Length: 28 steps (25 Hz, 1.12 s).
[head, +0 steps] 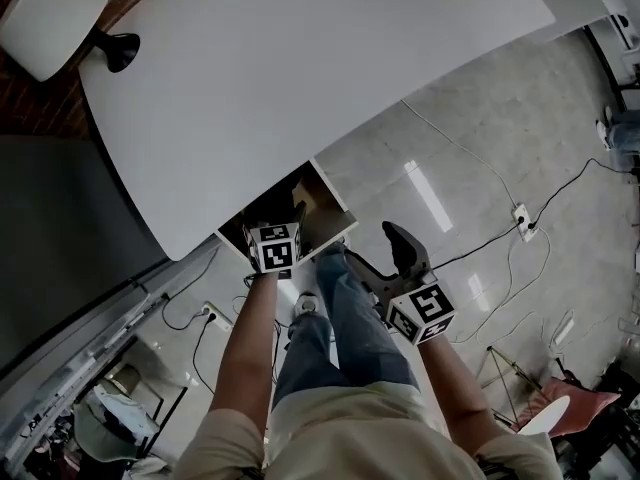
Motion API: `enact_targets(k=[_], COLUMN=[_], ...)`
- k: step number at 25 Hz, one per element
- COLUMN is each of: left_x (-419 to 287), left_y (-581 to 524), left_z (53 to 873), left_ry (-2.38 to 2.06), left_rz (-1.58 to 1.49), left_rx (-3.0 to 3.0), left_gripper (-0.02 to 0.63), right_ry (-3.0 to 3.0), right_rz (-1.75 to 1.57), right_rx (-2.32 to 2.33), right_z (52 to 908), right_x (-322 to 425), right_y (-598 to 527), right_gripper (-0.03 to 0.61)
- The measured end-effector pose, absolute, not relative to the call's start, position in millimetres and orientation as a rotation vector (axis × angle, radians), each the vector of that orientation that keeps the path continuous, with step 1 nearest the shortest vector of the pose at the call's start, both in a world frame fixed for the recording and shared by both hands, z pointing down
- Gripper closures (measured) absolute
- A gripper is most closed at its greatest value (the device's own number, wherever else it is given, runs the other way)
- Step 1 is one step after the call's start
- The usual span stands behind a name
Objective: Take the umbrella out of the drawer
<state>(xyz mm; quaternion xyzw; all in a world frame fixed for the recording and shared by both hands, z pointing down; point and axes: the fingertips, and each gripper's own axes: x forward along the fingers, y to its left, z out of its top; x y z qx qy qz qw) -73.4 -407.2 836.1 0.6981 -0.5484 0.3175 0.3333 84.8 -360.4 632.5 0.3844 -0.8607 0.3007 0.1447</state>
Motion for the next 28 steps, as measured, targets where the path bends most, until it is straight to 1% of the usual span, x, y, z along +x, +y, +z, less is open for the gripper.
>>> enact_targets(k=[9, 14, 19, 24, 27, 28], left_x=[-77, -78, -89, -95, -94, -93], left_y=[-414, -419, -419, -420, -417, -417], left_z=[906, 926, 934, 934, 930, 928], left_ry=[-1.353, -1.349, -1.48, -1.521, -1.482, -1.459], left_rz=[1.058, 1.131, 1.239, 1.278, 1.264, 1.253], left_rx=[1.765, 1.738, 1.723, 1.697, 1.702, 1.705], left_gripper=[0.16, 0.16, 0.163, 0.234, 0.308, 0.324], right_ry=[-2.452, -2.432, -2.413, -2.398, -2.4, -2.403], right_rz=[0.983, 1.041, 1.059, 1.038, 1.031, 1.028], right_rx=[1.092, 1.062, 1.07, 1.075, 1.077, 1.078], right_z=[672, 691, 700, 704, 701, 699], right_x=[89, 93, 95, 96, 94, 92], right_y=[-378, -380, -386, -389, -384, -382], right_gripper=[0.222, 0.227, 0.233, 0.239, 0.241, 0.242])
